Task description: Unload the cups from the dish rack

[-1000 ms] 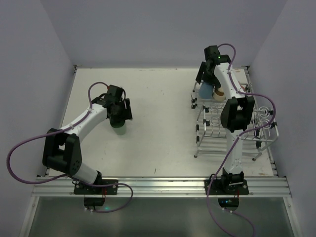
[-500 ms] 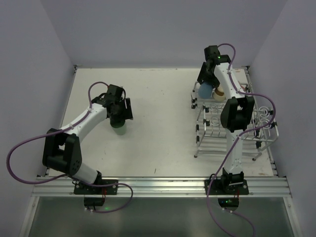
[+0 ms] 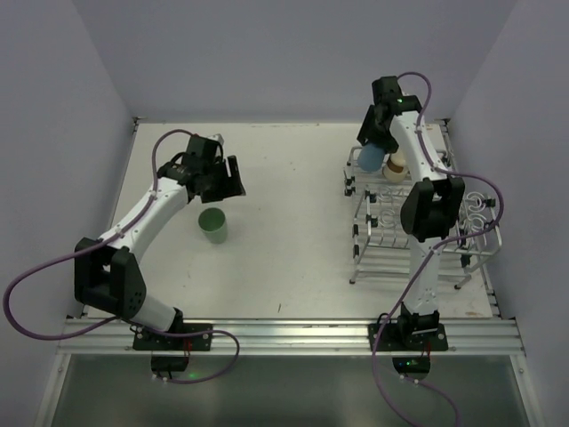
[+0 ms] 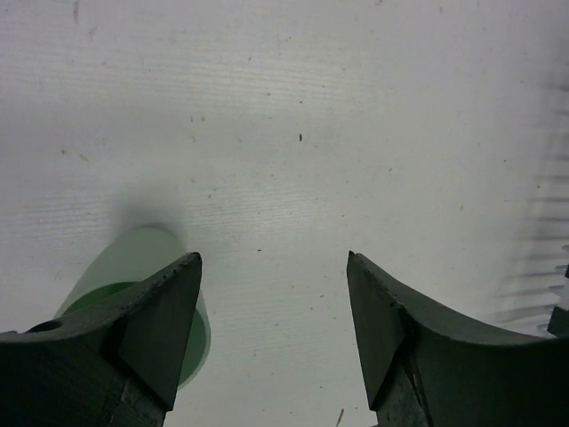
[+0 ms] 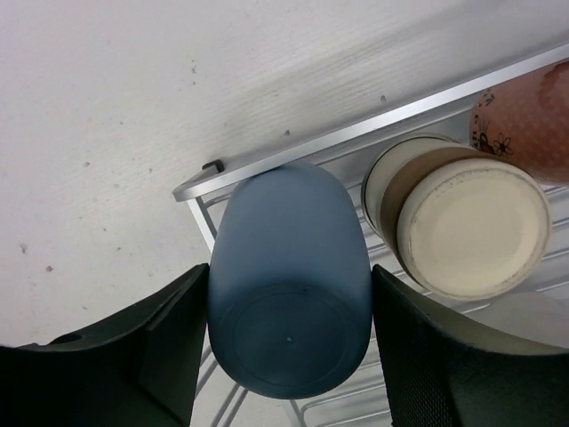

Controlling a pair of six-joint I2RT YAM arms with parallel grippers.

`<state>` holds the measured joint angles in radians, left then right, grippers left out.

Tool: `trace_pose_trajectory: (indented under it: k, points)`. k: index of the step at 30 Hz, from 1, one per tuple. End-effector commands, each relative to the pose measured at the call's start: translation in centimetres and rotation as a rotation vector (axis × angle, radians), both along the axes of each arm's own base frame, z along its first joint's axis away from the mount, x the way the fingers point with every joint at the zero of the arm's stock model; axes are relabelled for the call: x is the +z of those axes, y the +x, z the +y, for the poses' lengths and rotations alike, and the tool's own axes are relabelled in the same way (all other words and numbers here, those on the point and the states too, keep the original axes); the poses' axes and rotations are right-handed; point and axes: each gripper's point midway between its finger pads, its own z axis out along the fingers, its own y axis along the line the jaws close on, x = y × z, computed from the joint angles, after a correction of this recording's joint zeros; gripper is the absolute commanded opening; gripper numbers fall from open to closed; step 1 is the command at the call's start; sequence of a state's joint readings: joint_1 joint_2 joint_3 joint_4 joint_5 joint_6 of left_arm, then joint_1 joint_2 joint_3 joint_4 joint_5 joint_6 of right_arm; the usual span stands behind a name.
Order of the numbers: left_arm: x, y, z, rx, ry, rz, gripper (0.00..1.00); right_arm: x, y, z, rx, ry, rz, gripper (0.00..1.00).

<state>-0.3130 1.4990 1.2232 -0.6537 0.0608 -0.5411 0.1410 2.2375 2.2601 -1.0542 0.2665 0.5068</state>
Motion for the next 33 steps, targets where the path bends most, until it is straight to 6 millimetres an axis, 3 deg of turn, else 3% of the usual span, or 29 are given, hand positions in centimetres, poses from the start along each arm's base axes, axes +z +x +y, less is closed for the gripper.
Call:
trace_pose_trajectory:
  k: [1,8,11,12,16,23,24,26,27,28,33]
  points:
    - [4.0,0.3,-1.6,-0.036,-0.092,-0.058,0.71,7.5,-0.7,0.0,-0.018,0.05,-0.157,0.0]
    - [8.6,1.1,-4.4,-0.116,-0.241,-0.136,0.73,11.1,-3.5,1.0,-0.013,0.141,-0.189,0.0]
    - [10.4,1.0,-5.7,-0.163,-0.316,-0.182,0.74,11.7,-4.8,1.9,0.004,0.19,-0.187,0.0]
    - [11.2,0.7,-6.1,-0.185,-0.343,-0.195,0.74,13.1,-5.3,2.1,0.018,0.209,-0.217,0.0]
    - [13.4,0.1,-7.7,-0.264,-0.451,-0.255,0.75,15.0,-6.9,3.8,0.091,0.293,-0.236,0.0]
    - [18.7,-1.8,-11.2,-0.446,-0.762,-0.386,0.76,16.0,-11.6,11.6,0.37,0.707,-0.127,0.0]
    - [19.1,-2.1,-11.6,-0.485,-0.793,-0.396,0.76,17.1,-12.5,13.3,0.448,0.807,-0.123,0.0]
    - [20.7,-2.4,-12.2,-0.518,-0.849,-0.431,0.76,17.6,-14.0,14.8,0.481,0.907,-0.09,0.0]
    - [20.8,-2.7,-12.5,-0.538,-0.873,-0.426,0.77,18.8,-14.8,16.0,0.546,0.983,-0.093,0.0]
    - [21.9,-2.8,-12.7,-0.552,-0.913,-0.451,0.77,18.9,-15.6,16.5,0.561,1.027,-0.076,0.0]
    - [22.8,-3.1,-13.6,-0.586,-1.006,-0.448,0.77,21.5,-17.0,18.6,0.629,1.225,-0.087,0.0]
